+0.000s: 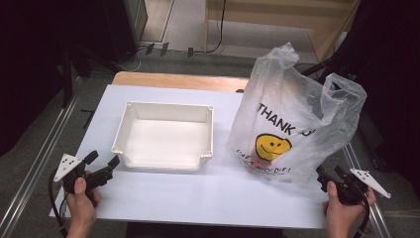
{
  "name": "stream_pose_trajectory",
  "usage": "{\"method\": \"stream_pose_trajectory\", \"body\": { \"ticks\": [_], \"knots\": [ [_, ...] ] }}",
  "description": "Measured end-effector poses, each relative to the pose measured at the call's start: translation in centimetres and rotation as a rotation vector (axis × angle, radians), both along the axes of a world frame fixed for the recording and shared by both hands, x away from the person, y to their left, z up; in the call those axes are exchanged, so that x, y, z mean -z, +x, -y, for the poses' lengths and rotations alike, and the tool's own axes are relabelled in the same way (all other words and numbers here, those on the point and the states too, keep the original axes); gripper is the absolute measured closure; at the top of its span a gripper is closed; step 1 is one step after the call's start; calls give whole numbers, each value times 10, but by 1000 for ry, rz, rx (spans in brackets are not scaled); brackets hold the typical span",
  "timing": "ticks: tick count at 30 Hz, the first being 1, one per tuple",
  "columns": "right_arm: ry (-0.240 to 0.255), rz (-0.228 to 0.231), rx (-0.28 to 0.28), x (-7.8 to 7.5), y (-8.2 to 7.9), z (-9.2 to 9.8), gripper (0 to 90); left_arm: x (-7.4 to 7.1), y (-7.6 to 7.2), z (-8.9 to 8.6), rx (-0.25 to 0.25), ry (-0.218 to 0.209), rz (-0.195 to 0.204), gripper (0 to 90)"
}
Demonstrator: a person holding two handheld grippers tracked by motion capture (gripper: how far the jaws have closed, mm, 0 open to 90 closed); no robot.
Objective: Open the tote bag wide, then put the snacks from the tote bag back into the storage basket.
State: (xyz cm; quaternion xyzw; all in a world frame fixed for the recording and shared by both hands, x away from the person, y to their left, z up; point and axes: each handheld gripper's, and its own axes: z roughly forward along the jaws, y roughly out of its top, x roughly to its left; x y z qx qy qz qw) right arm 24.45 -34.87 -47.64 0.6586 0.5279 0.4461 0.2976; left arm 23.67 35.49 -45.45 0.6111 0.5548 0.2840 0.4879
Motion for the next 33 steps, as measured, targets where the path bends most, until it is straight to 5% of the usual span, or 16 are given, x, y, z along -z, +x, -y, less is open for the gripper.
{"method": "stream_pose_trajectory", "body": {
  "ticks": [7, 11, 19, 27, 33],
  "knots": [
    [-2, 86, -8, -25, -16, -2, 215, 0, 2, -2, -4, -15, -6, 153],
    [-30, 137, -32, -42, -29, -9, 144, 0, 4, -1, -4, -9, -9, 152],
    [9, 167, -162, -69, -19, -28, 54, -5, 1, -1, -6, -6, 5, 153],
    [23, 78, -121, -116, 22, -27, 48, -27, -3, 13, 9, 10, 45, 153],
    [36, 42, -108, -124, 33, -31, 179, -45, -1, 35, 64, 43, 42, 153]
  ]
}}
